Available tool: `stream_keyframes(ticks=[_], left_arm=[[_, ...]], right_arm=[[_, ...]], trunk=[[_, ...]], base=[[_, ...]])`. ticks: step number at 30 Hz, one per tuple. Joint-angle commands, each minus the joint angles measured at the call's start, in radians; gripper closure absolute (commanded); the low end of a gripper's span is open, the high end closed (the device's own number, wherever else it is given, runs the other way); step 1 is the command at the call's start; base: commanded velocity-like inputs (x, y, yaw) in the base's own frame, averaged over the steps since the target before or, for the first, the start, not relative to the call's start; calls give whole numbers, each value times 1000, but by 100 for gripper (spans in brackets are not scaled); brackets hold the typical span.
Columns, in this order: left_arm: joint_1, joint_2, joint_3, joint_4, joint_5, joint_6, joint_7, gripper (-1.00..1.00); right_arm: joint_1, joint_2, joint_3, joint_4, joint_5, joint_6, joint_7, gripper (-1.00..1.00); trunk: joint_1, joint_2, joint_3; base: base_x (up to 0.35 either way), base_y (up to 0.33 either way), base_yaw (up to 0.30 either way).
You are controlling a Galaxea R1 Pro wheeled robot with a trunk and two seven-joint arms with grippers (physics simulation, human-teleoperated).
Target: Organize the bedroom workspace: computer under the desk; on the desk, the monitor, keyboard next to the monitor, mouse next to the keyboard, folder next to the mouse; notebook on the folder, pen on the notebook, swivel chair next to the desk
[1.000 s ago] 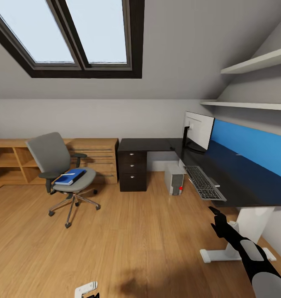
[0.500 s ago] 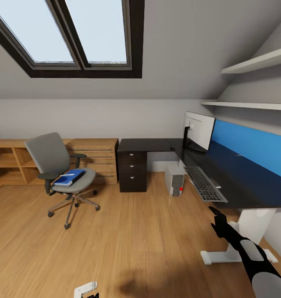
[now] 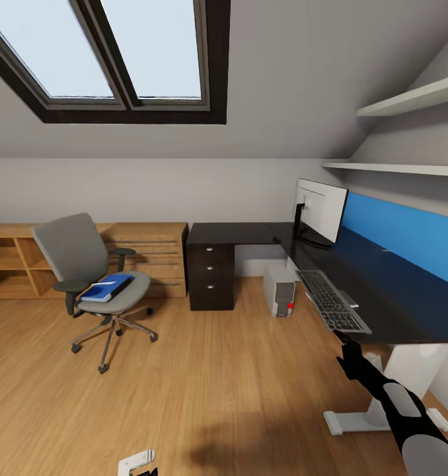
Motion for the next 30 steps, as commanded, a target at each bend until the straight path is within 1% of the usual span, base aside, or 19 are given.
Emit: stream_keyframes(ticks=[1, 20, 30], left_arm=[[-1, -1, 5, 0, 1, -3, 0, -100], [-1, -1, 5, 0, 1, -3, 0, -100], [-1, -1, 5, 0, 1, -3, 0, -100]], right_arm=[[-1, 0, -5, 1, -4, 8, 1, -100], [-1, 0, -5, 1, -2, 8, -3, -100], [-1, -7, -5, 0, -1, 7, 0, -100]], trunk=[[0, -1, -1], [0, -1, -1], [0, -1, -1]], base=[[19, 0, 0], [4, 0, 0], [0, 0, 0]])
